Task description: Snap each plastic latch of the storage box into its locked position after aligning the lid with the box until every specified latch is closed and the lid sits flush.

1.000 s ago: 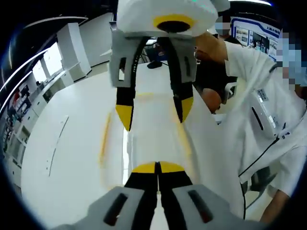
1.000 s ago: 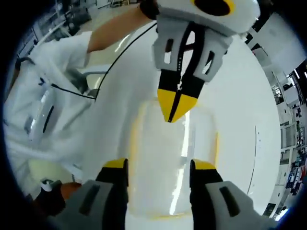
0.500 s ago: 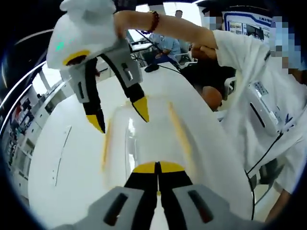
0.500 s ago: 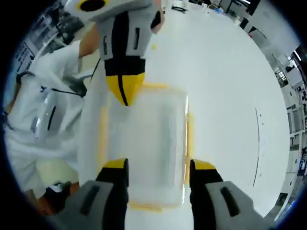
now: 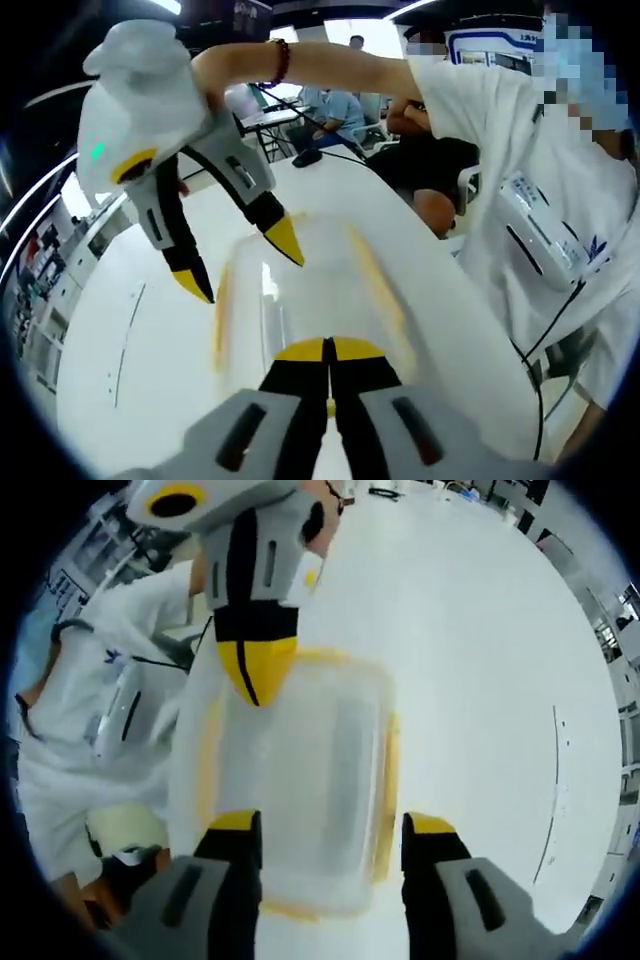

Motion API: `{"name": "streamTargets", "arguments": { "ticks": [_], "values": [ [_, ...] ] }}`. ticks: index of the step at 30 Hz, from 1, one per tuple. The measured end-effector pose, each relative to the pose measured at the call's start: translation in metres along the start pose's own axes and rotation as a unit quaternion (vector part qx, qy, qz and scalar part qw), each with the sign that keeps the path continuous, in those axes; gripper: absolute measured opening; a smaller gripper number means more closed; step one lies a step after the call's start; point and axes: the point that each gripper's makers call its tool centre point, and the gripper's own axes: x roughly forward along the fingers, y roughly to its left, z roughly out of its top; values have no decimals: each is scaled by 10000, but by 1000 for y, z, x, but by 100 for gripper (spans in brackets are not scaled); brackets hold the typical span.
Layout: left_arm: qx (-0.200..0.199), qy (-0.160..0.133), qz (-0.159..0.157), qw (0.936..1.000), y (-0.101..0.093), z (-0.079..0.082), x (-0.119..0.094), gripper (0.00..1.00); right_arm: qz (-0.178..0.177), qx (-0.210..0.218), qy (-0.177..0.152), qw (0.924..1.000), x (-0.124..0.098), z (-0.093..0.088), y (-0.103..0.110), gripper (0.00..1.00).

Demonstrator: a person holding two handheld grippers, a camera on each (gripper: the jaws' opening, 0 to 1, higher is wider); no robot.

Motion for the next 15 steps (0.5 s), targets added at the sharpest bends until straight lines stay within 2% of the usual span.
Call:
{"name": "streamTargets", "arguments": {
  "ticks": [2, 3, 4, 6, 11, 15],
  "values": [
    [4, -49, -4, 10000, 0, 1, 1, 0, -37, -171, -14, 9998, 2, 2, -1, 54],
    [-12, -90, -3, 10000, 1, 1, 2, 0, 199, -61, 43, 9998, 3, 0, 6, 54],
    [-56, -144, -3, 9999, 1, 2, 2, 0, 202, 106, 73, 9997, 4, -1, 4, 54],
    [-156, -225, -10, 9996, 2, 2, 3, 0, 240, 155, 11, 9996, 5, 1, 2, 55],
    [-116, -351, 38, 9993, 3, 2, -3, 0, 346, 178, -122, 9992, 7, 2, 5, 58],
    [-197, -409, 48, 9990, 1, 2, -3, 0, 379, 193, -76, 9991, 11, 5, 10, 61]
  ]
}}
